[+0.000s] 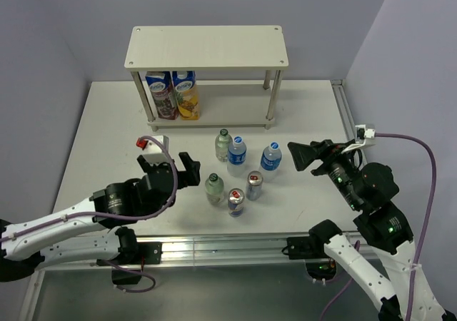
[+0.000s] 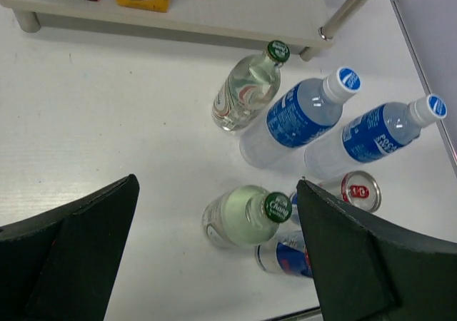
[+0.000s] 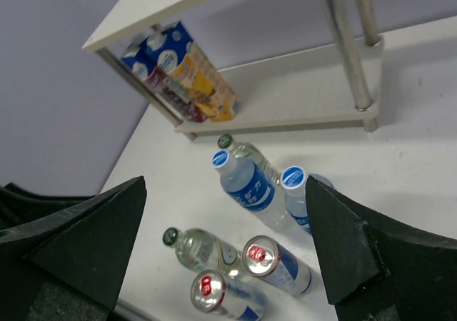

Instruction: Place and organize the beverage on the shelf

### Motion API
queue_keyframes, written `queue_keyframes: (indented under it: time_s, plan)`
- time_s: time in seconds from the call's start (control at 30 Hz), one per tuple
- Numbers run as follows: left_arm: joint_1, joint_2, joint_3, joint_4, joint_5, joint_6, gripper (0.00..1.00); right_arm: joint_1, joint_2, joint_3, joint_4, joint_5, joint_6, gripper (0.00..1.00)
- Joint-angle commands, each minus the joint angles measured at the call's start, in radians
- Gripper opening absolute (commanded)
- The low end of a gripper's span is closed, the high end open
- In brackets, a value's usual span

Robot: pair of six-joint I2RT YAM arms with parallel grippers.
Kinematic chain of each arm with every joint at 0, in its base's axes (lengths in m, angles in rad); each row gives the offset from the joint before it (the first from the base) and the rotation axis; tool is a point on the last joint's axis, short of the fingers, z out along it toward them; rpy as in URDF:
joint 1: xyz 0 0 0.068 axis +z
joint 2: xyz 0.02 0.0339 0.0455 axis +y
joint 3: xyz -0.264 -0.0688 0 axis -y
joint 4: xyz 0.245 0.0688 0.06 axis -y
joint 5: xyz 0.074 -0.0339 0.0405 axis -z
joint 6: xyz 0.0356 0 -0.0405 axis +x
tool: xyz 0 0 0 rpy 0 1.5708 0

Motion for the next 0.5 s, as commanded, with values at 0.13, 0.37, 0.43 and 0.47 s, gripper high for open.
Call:
queue_keyframes:
  time_s: [0.13, 0.37, 0.43, 0.47]
  plan:
    - [-0.070, -0.067, -0.095, -0.054, -0.095, -0.108, 0.99, 0.007, -0.033, -0.030, 0.040, -0.215, -0.065, 0.99]
    - [-0.222, -0.045, -0.218, -0.090, -0.210, -0.352, 0.99, 0.027, -0.030, -0.082, 0.040, -0.189, -0.070, 0.99]
    - [-0.246, -0.077, -0.269, 0.014, -0.205, -0.298, 0.99, 0.032, -0.021, -0.082, 0.037, -0.182, -0.071, 0.99]
    - [-0.257, -0.085, -0.333, 0.144, -0.198, -0.228, 0.99, 0.033, -0.019, -0.083, 0.037, -0.183, -0.071, 0.98]
